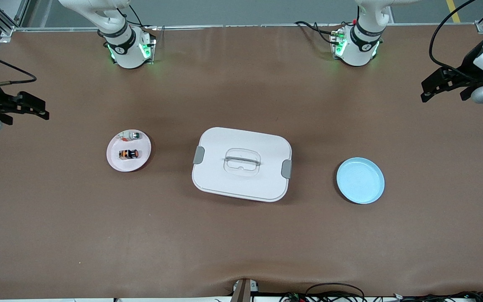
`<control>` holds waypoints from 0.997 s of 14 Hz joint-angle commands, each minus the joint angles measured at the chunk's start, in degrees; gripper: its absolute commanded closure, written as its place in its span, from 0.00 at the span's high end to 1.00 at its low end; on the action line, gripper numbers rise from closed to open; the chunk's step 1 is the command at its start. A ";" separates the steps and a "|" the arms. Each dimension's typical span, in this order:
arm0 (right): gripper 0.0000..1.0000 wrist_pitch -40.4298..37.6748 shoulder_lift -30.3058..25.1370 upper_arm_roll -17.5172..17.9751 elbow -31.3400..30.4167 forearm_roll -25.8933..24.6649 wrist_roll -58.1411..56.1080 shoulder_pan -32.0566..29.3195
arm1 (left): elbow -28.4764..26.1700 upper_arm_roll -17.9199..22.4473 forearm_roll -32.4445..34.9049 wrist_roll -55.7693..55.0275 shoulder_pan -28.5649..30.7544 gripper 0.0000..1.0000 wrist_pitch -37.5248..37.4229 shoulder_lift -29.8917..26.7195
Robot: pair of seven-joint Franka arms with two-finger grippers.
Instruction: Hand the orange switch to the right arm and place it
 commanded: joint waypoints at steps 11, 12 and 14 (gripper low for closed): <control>1.00 -0.19 0.78 1.44 3.98 -0.04 0.45 -2.85 | -1.09 0.15 -1.00 1.50 0.47 1.00 -0.29 -1.87; 1.00 -0.54 0.78 1.53 3.98 -0.13 0.54 -2.85 | -1.09 0.15 -1.00 1.50 0.47 1.00 -0.29 -1.87; 1.00 -0.54 0.69 1.70 4.16 -0.13 0.63 -2.77 | -1.09 0.15 -1.00 1.50 0.47 1.00 -0.29 -1.87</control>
